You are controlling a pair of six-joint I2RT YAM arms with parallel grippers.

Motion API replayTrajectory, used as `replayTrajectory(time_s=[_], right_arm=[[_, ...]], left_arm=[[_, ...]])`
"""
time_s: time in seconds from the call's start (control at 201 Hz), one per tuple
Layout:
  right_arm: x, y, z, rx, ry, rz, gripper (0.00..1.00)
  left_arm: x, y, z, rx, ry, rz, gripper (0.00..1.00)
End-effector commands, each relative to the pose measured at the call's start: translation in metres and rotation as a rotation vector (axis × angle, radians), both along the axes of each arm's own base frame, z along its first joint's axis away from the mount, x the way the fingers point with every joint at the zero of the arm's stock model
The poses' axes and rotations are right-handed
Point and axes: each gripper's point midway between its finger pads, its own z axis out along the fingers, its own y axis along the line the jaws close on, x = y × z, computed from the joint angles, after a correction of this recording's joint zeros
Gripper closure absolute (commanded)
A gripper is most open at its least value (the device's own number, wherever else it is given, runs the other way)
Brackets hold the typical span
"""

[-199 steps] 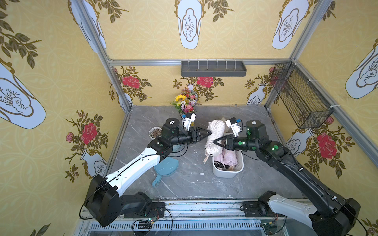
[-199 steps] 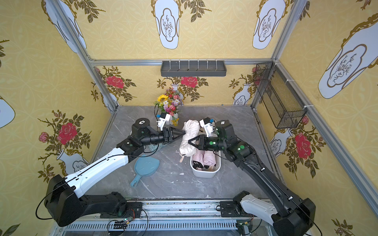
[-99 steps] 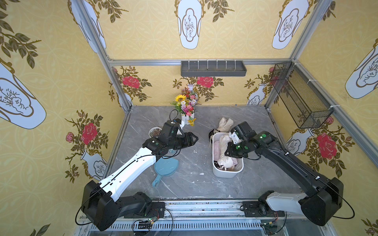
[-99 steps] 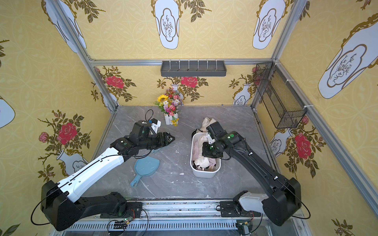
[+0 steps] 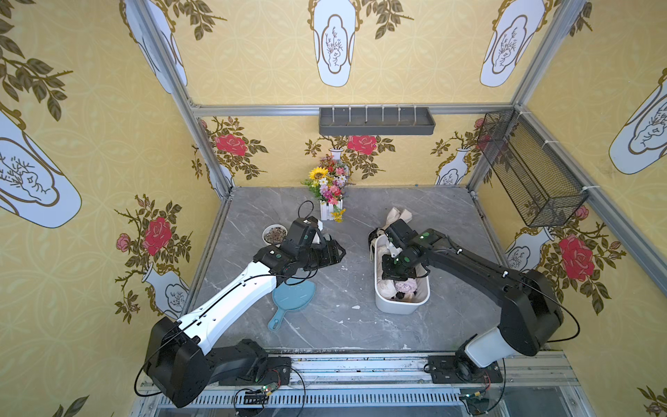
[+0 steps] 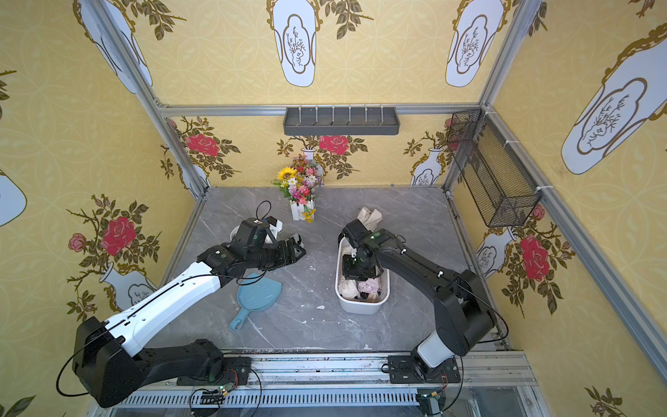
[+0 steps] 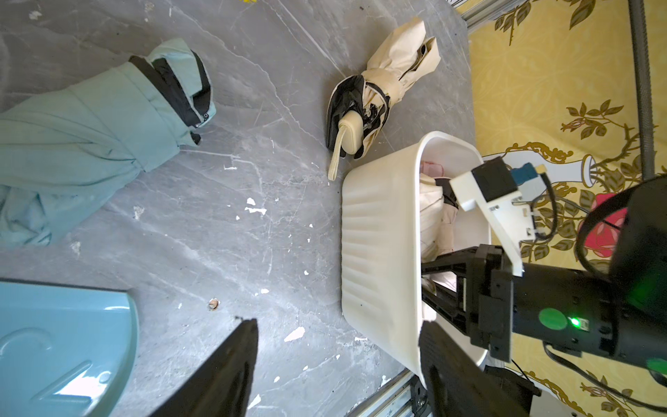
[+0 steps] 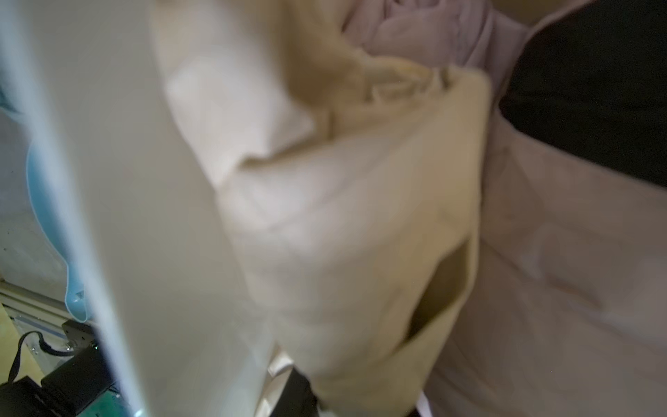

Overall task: Put the umbrella into the storage box
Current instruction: Place the umbrella in the storage box, then pick up the umbrella from the center of the board.

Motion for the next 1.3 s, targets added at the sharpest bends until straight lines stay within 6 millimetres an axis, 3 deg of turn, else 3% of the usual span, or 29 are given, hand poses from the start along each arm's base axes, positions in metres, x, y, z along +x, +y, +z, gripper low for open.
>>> replayTrajectory(time_s=[0.0,0.04,0.174,0.304,0.523,0.632,0.826,1.1,1.155,1.299], right_arm=[[0.002,-0.017,-0.023,-0.107,0.015,-0.057,1.00],[0.001,-0.018,-0.027,-0.120,0.023,-0.057,0.98],[0.008,-0.023,-0.005,-0.148,-0.051,-0.064,0.51],[0.017,-0.023,0.040,-0.108,-0.155,-0.075,0.36],[0.013,-0.038,0.117,-0.046,-0.314,-0.110,0.30],[0.006,-0.055,0.136,-0.020,-0.353,-0.124,0.26],[-0.003,-0.080,0.132,0.035,-0.329,-0.144,0.26],[0.001,-0.083,0.124,0.078,-0.325,-0.148,0.24],[0.003,-0.083,0.125,0.081,-0.332,-0.146,0.18],[0.009,-0.079,0.123,0.092,-0.336,-0.130,0.17]], left_arm=[[0.000,0.002,-0.003,0.010,-0.005,-0.002,0.25],[-0.001,0.002,-0.005,0.013,-0.001,-0.003,0.25],[0.000,0.007,-0.009,0.035,0.006,0.003,0.23],[0.005,0.017,-0.010,0.083,0.003,0.042,0.21],[0.018,0.034,-0.015,0.206,-0.014,0.090,0.17],[0.023,0.039,-0.026,0.292,-0.014,0.062,0.17],[0.031,0.044,-0.044,0.497,-0.028,-0.120,0.19],[0.054,0.068,-0.083,0.848,-0.015,-0.350,0.17],[0.059,0.070,-0.090,0.869,-0.024,-0.384,0.16],[0.080,0.076,-0.105,0.842,-0.019,-0.395,0.15]])
